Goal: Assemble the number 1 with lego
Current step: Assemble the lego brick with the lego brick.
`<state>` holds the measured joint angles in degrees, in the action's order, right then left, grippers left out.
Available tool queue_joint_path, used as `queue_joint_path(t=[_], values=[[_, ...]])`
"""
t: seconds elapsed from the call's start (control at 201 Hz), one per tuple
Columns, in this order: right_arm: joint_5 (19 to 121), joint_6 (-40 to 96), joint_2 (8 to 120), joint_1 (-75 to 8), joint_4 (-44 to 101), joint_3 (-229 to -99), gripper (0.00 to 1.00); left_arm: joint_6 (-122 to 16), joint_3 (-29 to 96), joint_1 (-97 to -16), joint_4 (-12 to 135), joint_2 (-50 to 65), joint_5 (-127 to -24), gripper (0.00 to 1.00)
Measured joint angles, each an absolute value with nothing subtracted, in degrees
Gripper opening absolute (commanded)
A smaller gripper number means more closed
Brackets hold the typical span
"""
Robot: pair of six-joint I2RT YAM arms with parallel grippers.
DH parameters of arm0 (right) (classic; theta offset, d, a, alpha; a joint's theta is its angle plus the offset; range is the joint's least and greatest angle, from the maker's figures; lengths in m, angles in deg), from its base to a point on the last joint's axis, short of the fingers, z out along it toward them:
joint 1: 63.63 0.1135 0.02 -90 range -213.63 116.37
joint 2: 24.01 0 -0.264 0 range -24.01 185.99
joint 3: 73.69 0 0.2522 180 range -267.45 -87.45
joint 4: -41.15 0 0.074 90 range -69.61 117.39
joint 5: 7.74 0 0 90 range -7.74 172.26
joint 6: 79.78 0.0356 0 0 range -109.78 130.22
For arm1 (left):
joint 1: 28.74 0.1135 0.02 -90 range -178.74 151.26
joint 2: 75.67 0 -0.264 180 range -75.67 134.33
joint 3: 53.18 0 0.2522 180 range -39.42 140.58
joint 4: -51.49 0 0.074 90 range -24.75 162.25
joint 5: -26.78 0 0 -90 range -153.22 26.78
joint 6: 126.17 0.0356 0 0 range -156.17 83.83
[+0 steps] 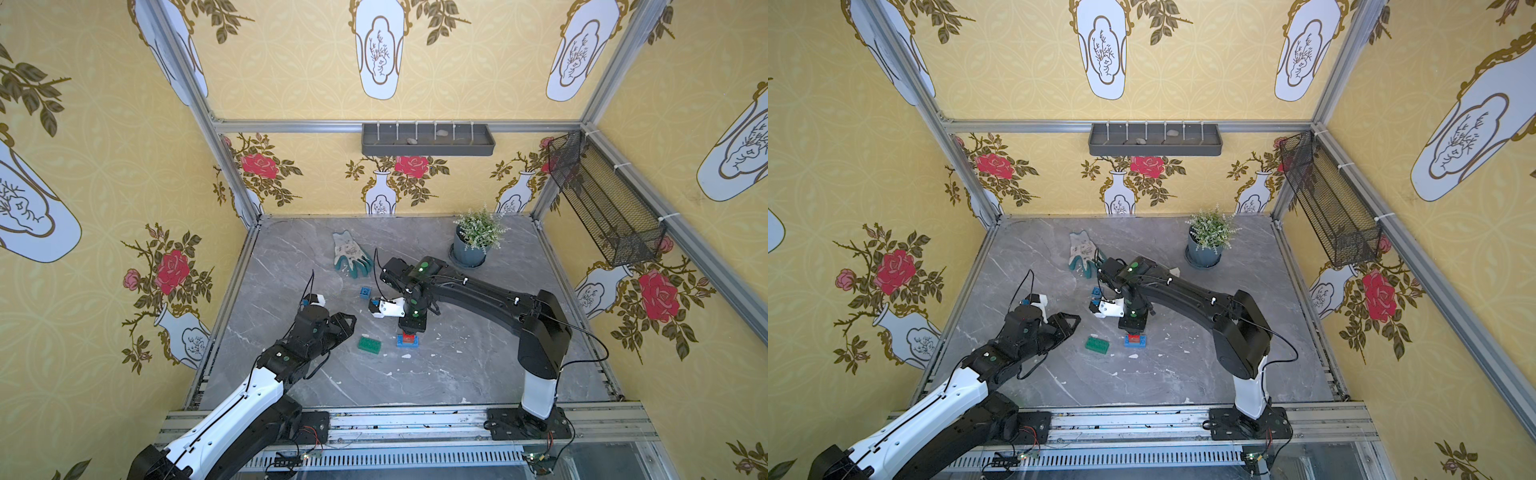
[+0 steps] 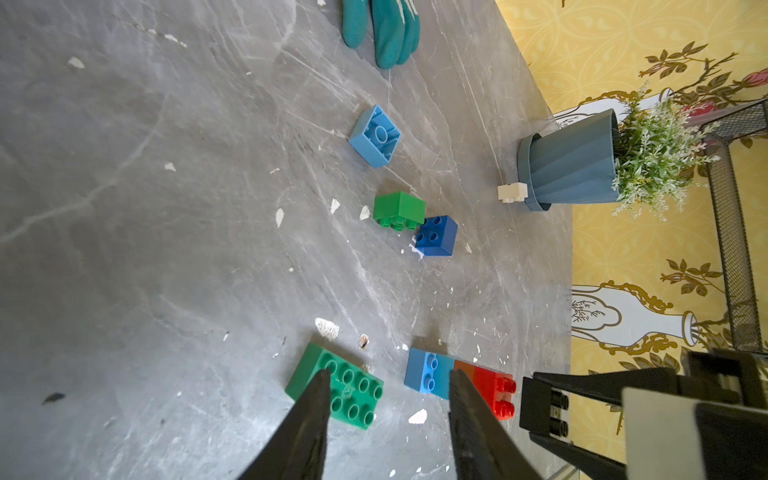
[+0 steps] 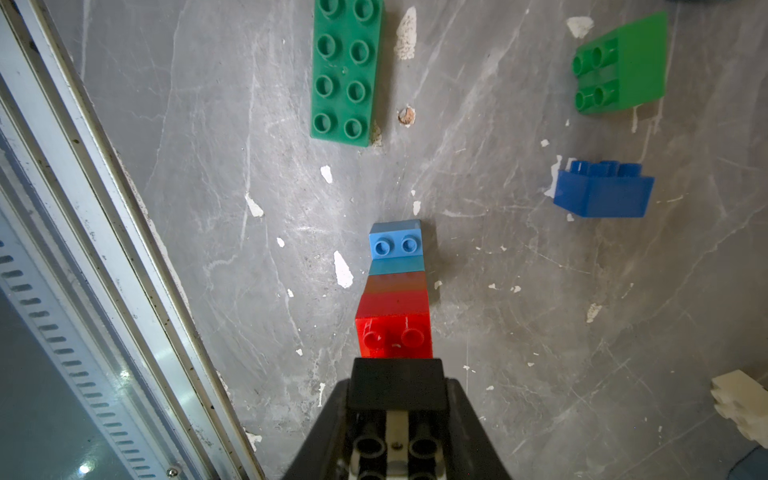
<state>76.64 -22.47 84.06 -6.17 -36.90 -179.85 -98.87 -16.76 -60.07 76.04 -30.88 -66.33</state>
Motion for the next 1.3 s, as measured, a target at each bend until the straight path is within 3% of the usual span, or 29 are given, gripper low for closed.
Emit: queue_joint_path(t=[0.966, 1.304], values=[[75.8, -25.5, 86.8, -6.0, -35.9, -179.8, 0.21, -99.0, -18.0, -59.1, 76.4, -32.5, -66.9, 0.48], [76.8, -25.5, 87.8, -5.7, -35.8, -178.6, 0.16, -99.0, -18.0, -58.8, 76.4, -32.5, -67.1, 0.48]])
